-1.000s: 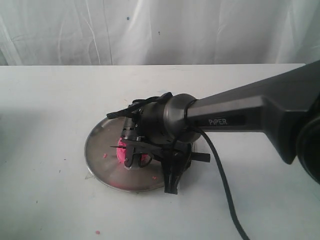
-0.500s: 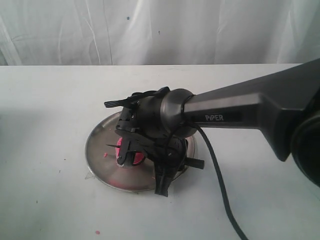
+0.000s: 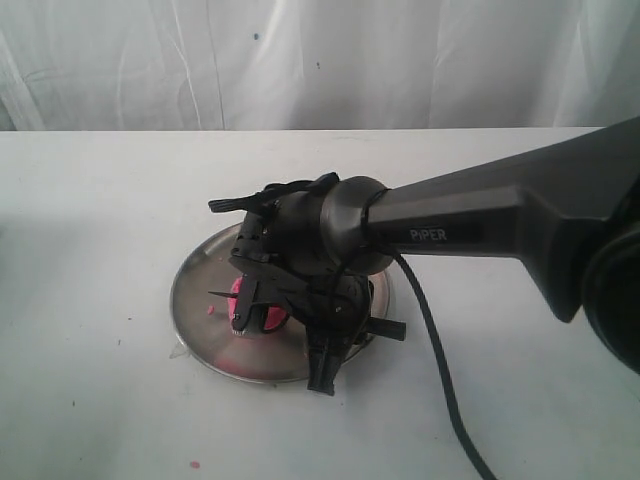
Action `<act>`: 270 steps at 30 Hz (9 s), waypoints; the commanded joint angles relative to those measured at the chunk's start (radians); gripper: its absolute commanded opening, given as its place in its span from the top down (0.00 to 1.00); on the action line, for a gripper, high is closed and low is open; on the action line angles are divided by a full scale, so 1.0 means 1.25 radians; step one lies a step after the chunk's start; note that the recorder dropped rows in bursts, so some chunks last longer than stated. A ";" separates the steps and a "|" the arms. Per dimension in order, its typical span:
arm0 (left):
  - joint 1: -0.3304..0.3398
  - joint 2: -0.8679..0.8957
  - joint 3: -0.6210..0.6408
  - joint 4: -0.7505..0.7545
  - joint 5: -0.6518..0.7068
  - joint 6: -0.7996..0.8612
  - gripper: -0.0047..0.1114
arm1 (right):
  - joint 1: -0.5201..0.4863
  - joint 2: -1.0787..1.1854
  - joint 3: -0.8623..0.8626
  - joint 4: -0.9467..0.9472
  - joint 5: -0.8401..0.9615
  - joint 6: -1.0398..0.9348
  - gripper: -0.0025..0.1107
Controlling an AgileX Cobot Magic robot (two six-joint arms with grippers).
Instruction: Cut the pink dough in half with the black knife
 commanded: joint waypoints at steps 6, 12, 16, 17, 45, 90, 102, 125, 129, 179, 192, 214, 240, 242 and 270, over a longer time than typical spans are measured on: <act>-0.005 -0.004 -0.047 -0.156 0.099 -0.272 0.96 | -0.040 0.001 0.000 0.024 0.007 -0.018 0.98; -0.005 0.003 -0.210 -0.244 0.305 -0.082 0.96 | -0.040 0.001 0.000 0.036 0.006 -0.037 0.98; -0.005 0.073 -0.290 -0.348 0.357 0.074 0.96 | -0.040 0.001 0.000 0.036 0.005 -0.046 0.98; -0.005 0.129 -0.318 -0.358 0.387 0.078 0.96 | -0.040 0.001 0.000 0.036 0.005 -0.046 0.98; -0.021 1.405 -0.896 -0.529 0.466 0.495 0.96 | -0.040 0.001 0.000 0.032 0.006 -0.048 0.98; -0.070 1.598 -0.948 -0.527 0.359 0.511 0.96 | -0.040 0.001 0.000 0.017 0.014 -0.052 0.98; -0.070 1.598 -0.948 -0.529 0.344 0.511 0.96 | -0.045 0.001 0.000 0.020 0.050 -0.068 0.98; -0.070 1.596 -1.086 -0.527 0.523 0.525 0.96 | -0.070 0.001 -0.026 0.132 0.104 -0.094 0.98; -0.070 1.596 -1.086 -0.527 0.523 0.525 0.96 | -0.071 0.001 -0.053 0.200 0.118 -0.134 0.98; -0.070 1.596 -1.086 -0.525 0.498 0.525 0.96 | -0.078 0.002 -0.034 0.200 0.143 -0.202 0.98; -0.070 1.596 -1.086 -0.525 0.500 0.525 0.96 | -0.141 0.002 -0.034 0.089 0.143 -0.119 0.98; -0.069 1.494 -1.086 -0.470 0.459 0.527 0.96 | -0.155 -0.018 -0.034 0.186 0.143 -0.121 0.98; -0.070 0.898 -0.650 -0.457 -0.012 0.524 0.96 | -0.155 -0.042 -0.034 0.272 0.143 -0.135 0.98; -0.070 0.828 -0.607 -0.459 -0.018 0.524 0.96 | -0.155 -0.052 -0.034 0.282 0.143 -0.134 0.98; -0.070 0.276 -0.209 -0.521 0.069 0.465 0.96 | -0.412 -0.244 0.175 0.933 -0.121 -0.265 0.98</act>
